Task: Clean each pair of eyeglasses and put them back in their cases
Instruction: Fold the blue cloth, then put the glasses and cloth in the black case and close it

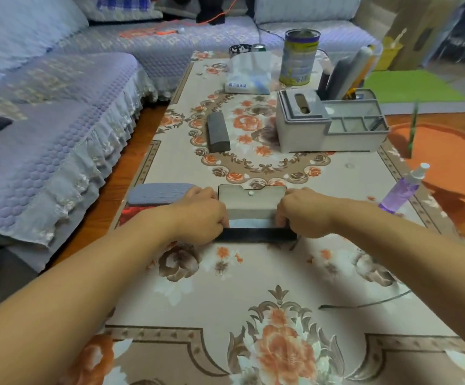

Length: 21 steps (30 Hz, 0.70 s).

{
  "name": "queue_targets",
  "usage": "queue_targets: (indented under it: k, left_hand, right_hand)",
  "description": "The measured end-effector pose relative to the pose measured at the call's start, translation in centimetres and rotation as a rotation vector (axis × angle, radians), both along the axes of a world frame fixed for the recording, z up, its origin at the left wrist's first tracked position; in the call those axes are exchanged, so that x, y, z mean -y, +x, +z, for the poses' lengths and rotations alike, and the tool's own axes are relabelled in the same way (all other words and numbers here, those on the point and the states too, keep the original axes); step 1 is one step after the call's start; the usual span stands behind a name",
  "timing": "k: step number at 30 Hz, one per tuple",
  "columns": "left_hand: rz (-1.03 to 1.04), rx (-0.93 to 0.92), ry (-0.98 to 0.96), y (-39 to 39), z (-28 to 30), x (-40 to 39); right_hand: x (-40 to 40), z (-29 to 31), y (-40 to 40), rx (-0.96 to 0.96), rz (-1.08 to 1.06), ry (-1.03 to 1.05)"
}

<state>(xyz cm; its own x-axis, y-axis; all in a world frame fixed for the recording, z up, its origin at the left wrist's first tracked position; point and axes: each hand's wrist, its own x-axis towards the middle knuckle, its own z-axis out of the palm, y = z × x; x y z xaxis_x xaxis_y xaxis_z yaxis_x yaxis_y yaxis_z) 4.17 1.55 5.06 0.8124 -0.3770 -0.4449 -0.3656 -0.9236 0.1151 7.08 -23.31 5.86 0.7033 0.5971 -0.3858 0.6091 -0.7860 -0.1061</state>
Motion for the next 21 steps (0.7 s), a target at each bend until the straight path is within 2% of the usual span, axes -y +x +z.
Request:
queue_targets:
  k: [2,4,6,7,9,12,14,18,21]
  left_hand:
    - [0.029,0.127,0.016,-1.7,0.6,1.3]
    - [0.076,0.349,-0.046,-4.1,0.0,2.6]
    - [0.15,0.516,-0.243,-6.9,-1.2,4.1]
    - [0.188,0.53,-0.358,-8.3,-1.9,4.9]
    - [0.277,0.498,-0.533,-11.0,-3.2,6.1]
    - [0.5,0.367,-0.714,-14.0,-4.4,7.6]
    - [0.635,0.294,-0.813,-14.9,-4.5,8.5]
    - [0.765,0.199,-0.917,-15.9,-3.3,9.3]
    - [0.855,0.175,-1.001,-16.8,-2.3,8.8]
  right_hand:
    - [0.9,0.0,-1.7,0.129,-0.059,0.104]
    - [3.3,-0.5,-4.8,0.309,-0.203,0.384]
    - [7.1,-1.4,-8.9,0.47,-0.363,0.608]
    - [9.2,-1.9,-10.9,0.525,-0.424,0.635]
    - [12.9,-3.0,-14.3,0.578,-0.456,0.557]
    - [16.5,-4.0,-16.8,0.557,-0.313,0.294]
    - [17.7,-4.2,-16.7,0.587,-0.286,0.244]
    - [17.2,-4.1,-15.9,0.715,-0.203,0.407]
    - [15.2,-2.2,-15.6,0.646,-0.373,0.768]
